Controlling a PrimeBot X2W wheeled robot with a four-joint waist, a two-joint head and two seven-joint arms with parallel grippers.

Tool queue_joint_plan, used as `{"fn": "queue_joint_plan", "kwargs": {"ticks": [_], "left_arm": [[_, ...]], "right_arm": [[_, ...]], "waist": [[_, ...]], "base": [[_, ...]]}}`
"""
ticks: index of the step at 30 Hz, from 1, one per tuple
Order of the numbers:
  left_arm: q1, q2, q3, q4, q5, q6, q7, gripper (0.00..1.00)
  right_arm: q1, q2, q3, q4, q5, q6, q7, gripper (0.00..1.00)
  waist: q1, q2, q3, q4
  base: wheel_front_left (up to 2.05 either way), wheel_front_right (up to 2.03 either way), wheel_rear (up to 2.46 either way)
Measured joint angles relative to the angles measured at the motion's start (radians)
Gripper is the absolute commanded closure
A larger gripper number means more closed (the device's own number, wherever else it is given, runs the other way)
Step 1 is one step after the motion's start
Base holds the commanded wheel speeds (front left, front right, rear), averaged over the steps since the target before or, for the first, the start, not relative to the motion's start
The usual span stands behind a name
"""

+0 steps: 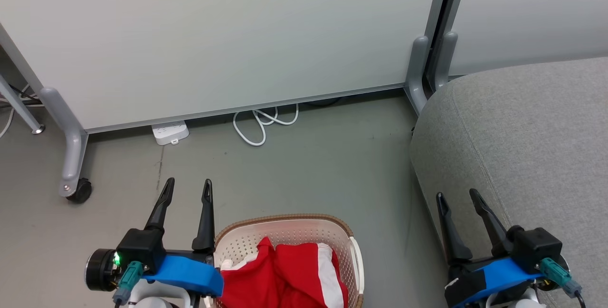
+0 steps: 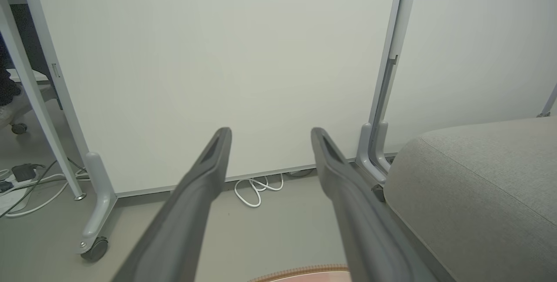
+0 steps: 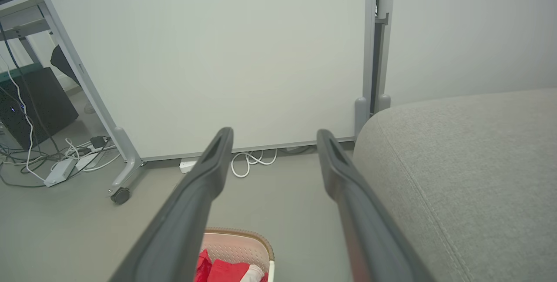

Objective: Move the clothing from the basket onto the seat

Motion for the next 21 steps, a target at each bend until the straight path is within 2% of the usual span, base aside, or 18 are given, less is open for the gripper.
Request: {"fn": "queue_joint_plan", "kwargs": {"ticks": [15,21], "left_arm": [[-0.008,-0.002,-0.007,0.033,0.099,-0.010,-0.027,0.00],[-0.008,-0.003,-0.006,0.049,0.099,-0.012,-0.028,0.00]], "right_arm": [[-0.008,-0.001,0.004,0.035,-0.109,0.001,-0.028,0.00],[-0.012,-0.001,0.002,0.047,-0.114,0.001,-0.029,0.00]], "waist": [[0.0000,0.0000,0.001,0.005],[0.0000,0.0000,0.000,0.006]], "base": [[0.00,0.00,0.00],[0.00,0.00,0.00]]}}
